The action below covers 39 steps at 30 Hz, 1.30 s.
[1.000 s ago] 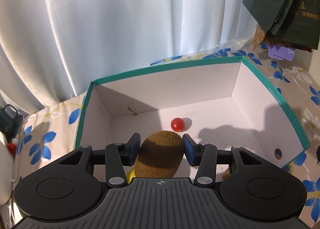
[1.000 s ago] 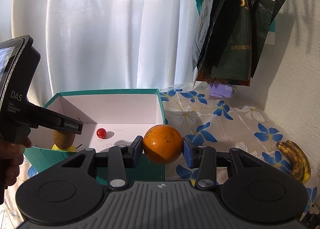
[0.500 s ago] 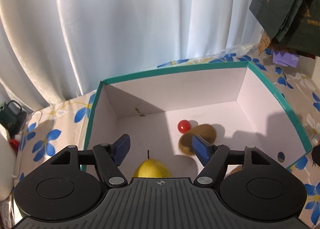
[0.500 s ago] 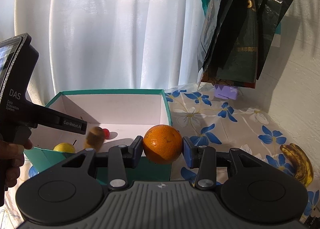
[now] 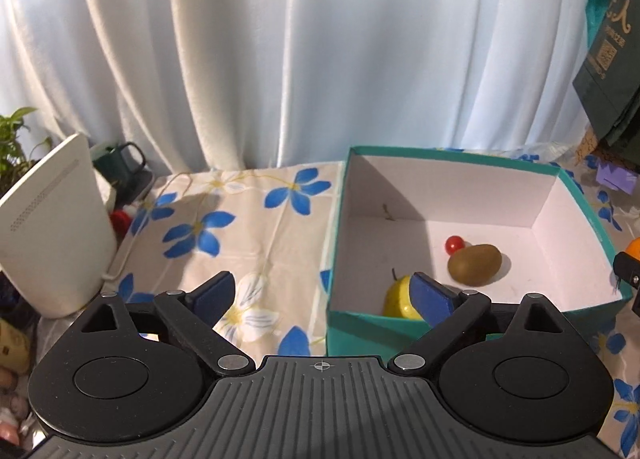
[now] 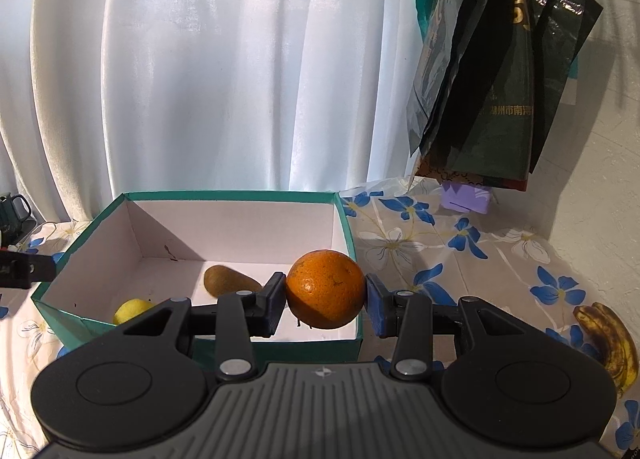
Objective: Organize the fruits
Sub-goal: 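Lower the orange into the box and open the right gripper, then move the left gripper toward the red apple beside the box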
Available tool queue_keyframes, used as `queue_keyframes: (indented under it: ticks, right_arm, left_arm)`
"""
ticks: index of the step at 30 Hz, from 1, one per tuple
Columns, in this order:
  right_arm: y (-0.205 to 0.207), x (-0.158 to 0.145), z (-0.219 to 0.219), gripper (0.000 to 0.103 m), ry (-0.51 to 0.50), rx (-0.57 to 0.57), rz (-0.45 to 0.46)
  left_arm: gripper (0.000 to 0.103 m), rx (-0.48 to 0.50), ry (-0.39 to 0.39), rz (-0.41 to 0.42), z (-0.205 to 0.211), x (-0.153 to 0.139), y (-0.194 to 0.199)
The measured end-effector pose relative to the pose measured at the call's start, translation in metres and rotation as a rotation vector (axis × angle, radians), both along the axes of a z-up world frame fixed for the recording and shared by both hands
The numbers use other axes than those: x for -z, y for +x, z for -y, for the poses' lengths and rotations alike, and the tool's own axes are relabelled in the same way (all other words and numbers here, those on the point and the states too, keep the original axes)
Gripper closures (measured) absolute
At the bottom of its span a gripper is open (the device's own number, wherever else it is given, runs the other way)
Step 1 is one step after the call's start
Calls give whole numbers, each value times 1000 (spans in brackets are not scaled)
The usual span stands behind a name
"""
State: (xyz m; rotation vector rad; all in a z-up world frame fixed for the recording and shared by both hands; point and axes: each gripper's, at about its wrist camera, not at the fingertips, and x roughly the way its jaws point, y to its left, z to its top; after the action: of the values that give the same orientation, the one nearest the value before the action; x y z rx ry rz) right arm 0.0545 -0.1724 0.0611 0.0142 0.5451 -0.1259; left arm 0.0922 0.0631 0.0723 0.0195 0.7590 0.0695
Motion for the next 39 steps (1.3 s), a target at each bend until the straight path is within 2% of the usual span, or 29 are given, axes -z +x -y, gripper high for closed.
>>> queue_keyframes:
  ticks: [6, 17, 31, 37, 39]
  right_arm:
    - [17, 10, -6, 62, 0, -29, -14]
    - [45, 35, -14, 62, -10, -50, -112]
    - [52, 41, -9, 61, -14, -42, -149]
    - [52, 40, -11, 54, -31, -47, -147]
    - [51, 40, -11, 46, -35, -50, -142]
  left_arm:
    - [6, -31, 12, -38, -13, 8, -10]
    - [6, -75, 28, -94, -28, 21, -20]
    - [5, -35, 43, -125, -18, 28, -22]
    - [3, -21, 39, -126, -16, 28, -23]
    - [3, -9, 32, -128, -16, 29, -24]
